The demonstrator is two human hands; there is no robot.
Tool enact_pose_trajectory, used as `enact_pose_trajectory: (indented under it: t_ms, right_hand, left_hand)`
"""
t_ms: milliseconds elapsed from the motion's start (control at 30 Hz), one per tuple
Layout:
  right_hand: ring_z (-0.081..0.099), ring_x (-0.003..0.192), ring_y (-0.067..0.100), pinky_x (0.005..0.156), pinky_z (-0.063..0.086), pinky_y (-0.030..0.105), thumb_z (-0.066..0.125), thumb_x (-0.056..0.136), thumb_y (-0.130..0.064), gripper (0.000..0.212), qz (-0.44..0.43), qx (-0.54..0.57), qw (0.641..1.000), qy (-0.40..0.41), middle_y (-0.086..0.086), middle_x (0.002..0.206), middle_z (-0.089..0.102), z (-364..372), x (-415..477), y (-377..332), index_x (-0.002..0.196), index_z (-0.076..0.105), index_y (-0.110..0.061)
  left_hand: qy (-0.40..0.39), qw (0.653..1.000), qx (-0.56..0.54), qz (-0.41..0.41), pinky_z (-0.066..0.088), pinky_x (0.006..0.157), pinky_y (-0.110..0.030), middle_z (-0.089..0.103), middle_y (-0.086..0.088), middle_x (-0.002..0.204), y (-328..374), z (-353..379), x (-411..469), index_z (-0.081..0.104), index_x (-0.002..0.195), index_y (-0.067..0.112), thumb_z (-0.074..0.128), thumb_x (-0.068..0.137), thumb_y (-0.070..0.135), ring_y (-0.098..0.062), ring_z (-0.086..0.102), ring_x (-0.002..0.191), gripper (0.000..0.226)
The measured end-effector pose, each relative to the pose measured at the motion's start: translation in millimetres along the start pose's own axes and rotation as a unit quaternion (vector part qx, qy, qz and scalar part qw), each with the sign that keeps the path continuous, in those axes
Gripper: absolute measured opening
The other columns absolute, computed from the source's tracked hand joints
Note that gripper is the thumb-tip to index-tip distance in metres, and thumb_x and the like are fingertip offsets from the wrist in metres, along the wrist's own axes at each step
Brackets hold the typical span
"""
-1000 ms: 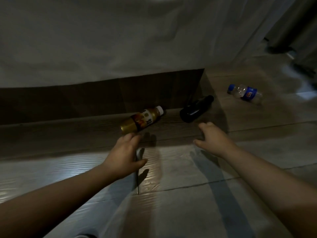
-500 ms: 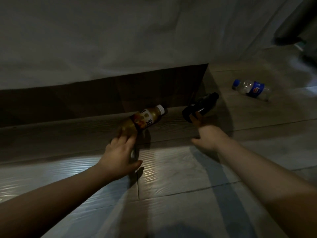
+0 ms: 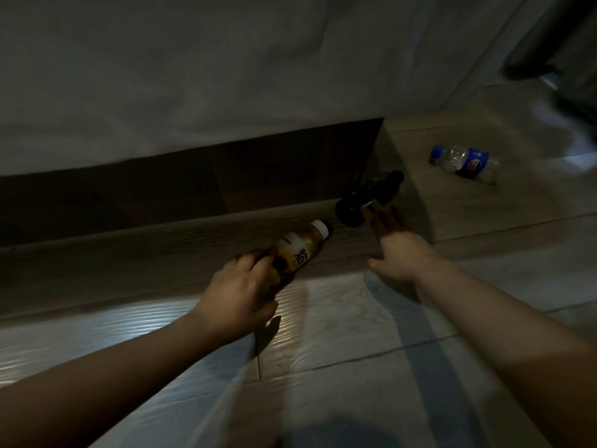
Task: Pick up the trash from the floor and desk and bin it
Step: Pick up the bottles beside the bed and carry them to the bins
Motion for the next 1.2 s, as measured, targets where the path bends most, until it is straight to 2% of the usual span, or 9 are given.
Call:
enact_pose_trajectory:
  t_ms: [267,500,633,733,800,900,1000,1067,1200]
  right_hand:
    - [0.000,0.147,0.031,0.111,0.030,0.043,0.065,0.082,-0.040,0.101,-0.007,-0.029,1.000,-0.007,0.002,0.161,-0.003,6.6,-1.5,2.0,0.152,-0.007,-0.028]
    - [-0.009,0.147,0.028,0.118,0.014,0.050,0.069,0.080,-0.041,0.107,0.000,-0.037,0.998,-0.046,-0.003,0.159,-0.017,0.2,35.2,-9.2,0.151,-0.011,-0.031]
    - [0.012,0.144,0.031,0.113,0.023,0.042,0.067,0.081,-0.037,0.094,-0.010,-0.034,0.999,0.020,0.007,0.160,0.009,-2.2,20.6,-13.7,0.153,0.009,-0.021]
    - [0.055,0.106,0.036,0.074,0.044,0.035,0.065,0.080,-0.038,0.054,0.019,-0.037,0.986,0.159,0.020,0.115,0.060,-24.3,-11.5,-4.3,0.125,0.056,-0.010]
    - [0.060,0.081,0.037,0.064,0.044,0.037,0.067,0.078,-0.037,0.034,0.026,-0.042,0.979,0.200,0.019,0.085,0.064,-31.6,-22.8,0.7,0.093,0.066,-0.007]
    - [0.056,0.101,0.039,0.078,0.047,0.041,0.067,0.077,-0.038,0.045,0.053,-0.025,0.982,0.181,0.021,0.109,0.059,-30.1,-25.2,11.2,0.111,0.063,-0.009]
    - [0.025,0.135,0.041,0.106,0.035,0.047,0.065,0.078,-0.046,0.074,0.106,0.032,0.987,0.115,0.019,0.146,0.029,-11.5,-21.0,27.0,0.142,0.038,-0.021]
    - [0.016,0.138,0.044,0.108,0.033,0.047,0.065,0.079,-0.049,0.079,0.180,0.115,0.972,0.097,0.017,0.153,0.016,-1.6,-23.8,44.9,0.146,0.031,-0.024]
    - [0.030,0.130,0.044,0.099,0.044,0.044,0.067,0.081,-0.041,0.069,0.212,0.125,0.961,0.129,0.021,0.148,0.024,-1.8,-27.2,55.2,0.138,0.043,-0.009]
  left_hand:
    - [-0.003,1.000,-0.029,-0.004,0.044,0.097,-0.031,0.031,0.001,0.145,-9.4,10.2,-2.4,0.014,0.149,0.030,0.066,0.079,0.046,-0.019,0.043,0.121,0.089]
    - [0.004,1.000,-0.027,0.000,0.044,0.096,-0.029,0.033,-0.001,0.146,-12.5,8.6,-1.5,0.016,0.149,0.027,0.065,0.080,0.045,-0.019,0.045,0.121,0.087]
    - [0.009,0.999,-0.034,-0.005,0.043,0.097,-0.028,0.033,0.000,0.147,-12.7,7.3,-0.4,0.018,0.149,0.027,0.065,0.080,0.045,-0.018,0.044,0.123,0.085]
    - [0.014,0.999,-0.036,0.000,0.044,0.096,-0.028,0.035,0.000,0.145,-10.3,6.2,0.2,0.022,0.148,0.026,0.065,0.081,0.045,-0.018,0.045,0.122,0.082]
    - [0.019,0.999,-0.041,-0.001,0.045,0.095,-0.029,0.038,-0.001,0.143,-8.7,5.0,1.2,0.027,0.146,0.024,0.065,0.080,0.044,-0.019,0.047,0.120,0.079]
    - [0.023,0.998,-0.050,-0.008,0.046,0.092,-0.030,0.042,-0.003,0.140,-7.2,2.8,5.5,0.031,0.144,0.021,0.067,0.080,0.042,-0.020,0.050,0.116,0.076]
    - [0.019,0.998,-0.059,-0.018,0.046,0.087,-0.028,0.045,-0.006,0.136,-5.6,2.6,12.0,0.032,0.142,0.019,0.069,0.080,0.040,-0.022,0.052,0.112,0.075]
    - [0.015,0.998,-0.064,-0.023,0.044,0.081,-0.024,0.046,-0.007,0.134,-3.9,3.5,17.4,0.031,0.141,0.019,0.069,0.080,0.040,-0.022,0.054,0.110,0.074]
    - [-0.004,0.997,-0.078,-0.026,0.042,0.080,-0.021,0.042,-0.006,0.137,0.6,8.8,23.1,0.027,0.143,0.021,0.068,0.082,0.039,-0.020,0.054,0.111,0.075]
Point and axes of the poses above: each hand's wrist, its own x-axis towards the middle knuckle, its own z-axis out of the palm, y = z × x, the point moved 9 cm from there along x, towards the middle knuckle
